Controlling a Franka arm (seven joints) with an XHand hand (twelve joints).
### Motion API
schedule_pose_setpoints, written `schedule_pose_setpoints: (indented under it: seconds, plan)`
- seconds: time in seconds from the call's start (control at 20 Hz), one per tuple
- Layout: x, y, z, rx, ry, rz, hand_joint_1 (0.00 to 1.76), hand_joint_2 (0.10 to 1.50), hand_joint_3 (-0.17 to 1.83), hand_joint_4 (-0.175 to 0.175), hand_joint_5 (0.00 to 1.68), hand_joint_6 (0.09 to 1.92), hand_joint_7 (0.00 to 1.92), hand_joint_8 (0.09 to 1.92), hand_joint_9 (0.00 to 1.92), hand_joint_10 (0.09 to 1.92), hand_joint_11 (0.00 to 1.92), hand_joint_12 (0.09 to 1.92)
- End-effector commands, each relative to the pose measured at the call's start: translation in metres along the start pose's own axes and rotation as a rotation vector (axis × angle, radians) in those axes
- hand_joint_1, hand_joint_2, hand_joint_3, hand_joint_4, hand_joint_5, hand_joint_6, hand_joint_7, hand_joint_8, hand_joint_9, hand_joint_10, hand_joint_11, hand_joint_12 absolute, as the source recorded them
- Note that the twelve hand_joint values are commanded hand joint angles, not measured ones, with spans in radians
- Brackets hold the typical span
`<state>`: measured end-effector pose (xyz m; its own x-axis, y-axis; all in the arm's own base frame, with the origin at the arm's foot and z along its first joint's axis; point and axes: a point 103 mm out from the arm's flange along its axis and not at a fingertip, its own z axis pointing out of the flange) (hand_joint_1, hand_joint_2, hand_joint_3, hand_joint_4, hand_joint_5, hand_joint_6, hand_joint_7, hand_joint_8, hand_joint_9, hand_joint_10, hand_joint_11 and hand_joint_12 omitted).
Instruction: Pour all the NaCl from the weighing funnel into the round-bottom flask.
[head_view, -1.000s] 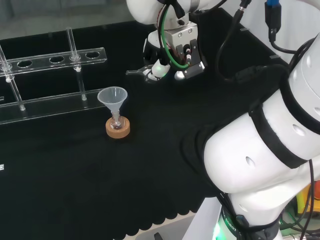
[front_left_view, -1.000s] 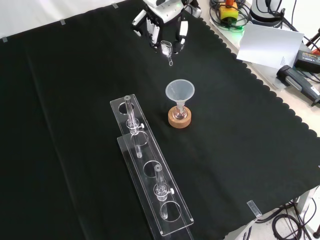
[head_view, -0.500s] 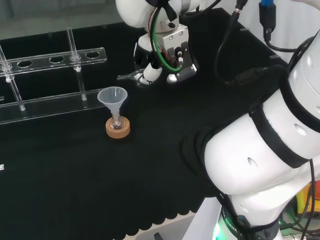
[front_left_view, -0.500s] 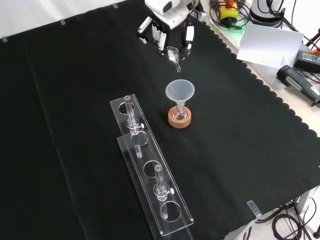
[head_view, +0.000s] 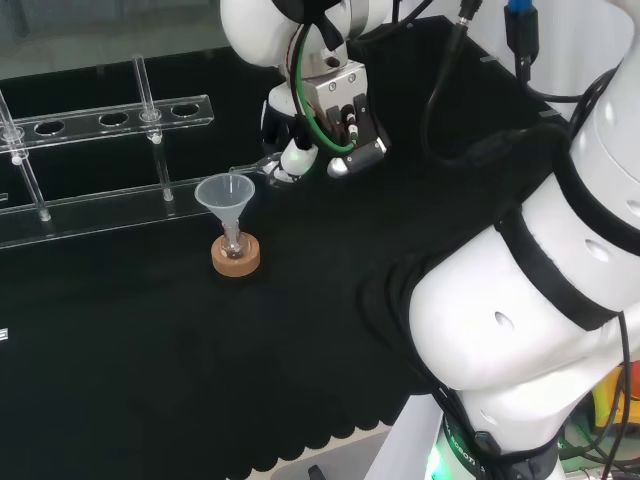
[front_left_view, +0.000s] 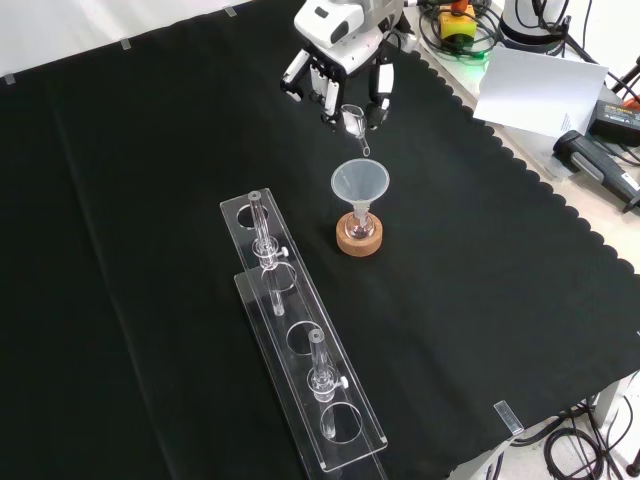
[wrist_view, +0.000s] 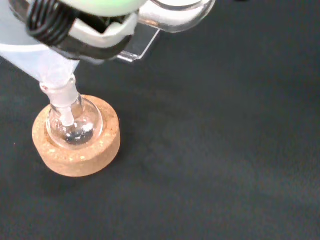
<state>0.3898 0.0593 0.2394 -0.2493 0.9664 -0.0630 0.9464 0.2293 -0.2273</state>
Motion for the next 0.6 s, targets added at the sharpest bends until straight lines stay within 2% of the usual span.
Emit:
schedule_pose_setpoints:
  seconds: [0.05, 0.6]
  plan:
    - [-0.0029, 0.0036, 0.0055, 0.024, -0.017, -0.002, 1.11, 0.64, 0.7, 0.175, 1.26, 0.7, 1.61, 0.35, 1.44, 0.36, 0.27, 1.49]
    - [-0.0106, 0.0072, 0.0009, 0.041, -0.051, -0.018, 1.11, 0.63, 0.71, 0.175, 1.26, 0.7, 1.62, 0.34, 1.44, 0.36, 0.27, 1.49]
